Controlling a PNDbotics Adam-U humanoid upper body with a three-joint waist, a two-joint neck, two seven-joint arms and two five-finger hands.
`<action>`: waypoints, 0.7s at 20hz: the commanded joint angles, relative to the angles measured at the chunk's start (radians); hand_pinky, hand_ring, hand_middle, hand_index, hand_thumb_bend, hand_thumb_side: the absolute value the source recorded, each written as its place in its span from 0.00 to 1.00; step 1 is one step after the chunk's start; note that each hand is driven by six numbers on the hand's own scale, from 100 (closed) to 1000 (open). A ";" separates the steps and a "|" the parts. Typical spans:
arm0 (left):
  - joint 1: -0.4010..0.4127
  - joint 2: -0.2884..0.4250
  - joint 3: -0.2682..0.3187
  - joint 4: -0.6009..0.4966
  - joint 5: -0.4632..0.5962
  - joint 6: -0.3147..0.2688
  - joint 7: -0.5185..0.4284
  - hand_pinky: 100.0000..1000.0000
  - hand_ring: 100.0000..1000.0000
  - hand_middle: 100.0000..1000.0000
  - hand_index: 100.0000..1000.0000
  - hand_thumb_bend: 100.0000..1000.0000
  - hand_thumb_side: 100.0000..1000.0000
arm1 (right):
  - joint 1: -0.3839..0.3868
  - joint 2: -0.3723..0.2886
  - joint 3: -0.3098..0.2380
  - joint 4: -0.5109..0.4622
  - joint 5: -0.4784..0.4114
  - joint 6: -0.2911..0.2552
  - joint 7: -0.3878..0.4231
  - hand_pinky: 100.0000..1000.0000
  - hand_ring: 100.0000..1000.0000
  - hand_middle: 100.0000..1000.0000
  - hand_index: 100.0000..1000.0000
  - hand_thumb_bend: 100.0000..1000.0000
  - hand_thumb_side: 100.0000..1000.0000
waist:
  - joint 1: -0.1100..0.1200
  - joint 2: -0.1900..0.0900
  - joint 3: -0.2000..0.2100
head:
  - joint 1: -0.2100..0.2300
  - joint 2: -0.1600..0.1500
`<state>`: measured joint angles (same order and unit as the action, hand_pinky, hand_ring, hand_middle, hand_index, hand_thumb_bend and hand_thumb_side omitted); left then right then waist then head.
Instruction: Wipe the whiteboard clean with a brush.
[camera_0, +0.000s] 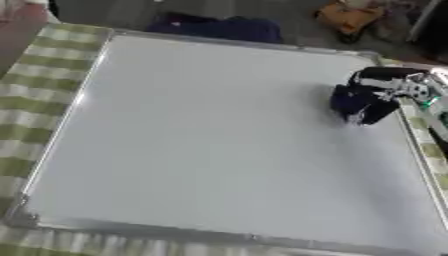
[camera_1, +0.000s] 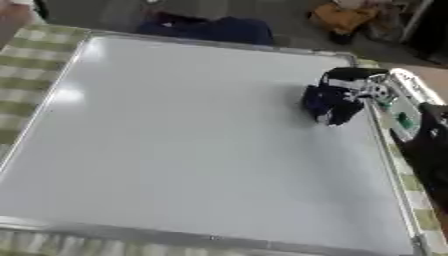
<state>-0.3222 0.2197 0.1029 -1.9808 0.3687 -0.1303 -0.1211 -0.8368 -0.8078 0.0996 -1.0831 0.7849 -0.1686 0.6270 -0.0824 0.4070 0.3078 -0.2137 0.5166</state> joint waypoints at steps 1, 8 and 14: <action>-0.010 0.013 0.004 -0.019 -0.005 -0.001 -0.003 0.50 0.49 0.49 0.33 0.03 1.00 | 0.007 -0.023 0.006 0.038 0.027 0.008 -0.002 0.53 0.61 0.32 0.33 0.00 0.11 | 0.007 -0.010 -0.001 | 0.001 -0.013; -0.013 0.013 0.004 -0.019 -0.003 0.000 -0.003 0.50 0.49 0.49 0.33 0.03 1.00 | 0.003 -0.020 0.007 0.039 0.004 0.006 0.009 0.51 0.59 0.31 0.32 0.00 0.11 | 0.006 -0.011 -0.001 | 0.001 -0.012; -0.015 0.012 0.002 -0.019 -0.001 0.003 -0.003 0.50 0.49 0.49 0.33 0.03 1.00 | 0.007 -0.016 0.026 0.019 -0.034 -0.010 0.051 0.50 0.57 0.30 0.31 0.00 0.11 | 0.004 -0.017 -0.003 | 0.001 -0.008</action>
<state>-0.3267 0.2197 0.1029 -1.9808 0.3691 -0.1292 -0.1220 -0.8433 -0.8133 0.1056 -1.0742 0.7587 -0.1745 0.6599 -0.0838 0.4060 0.3063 -0.2131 0.5161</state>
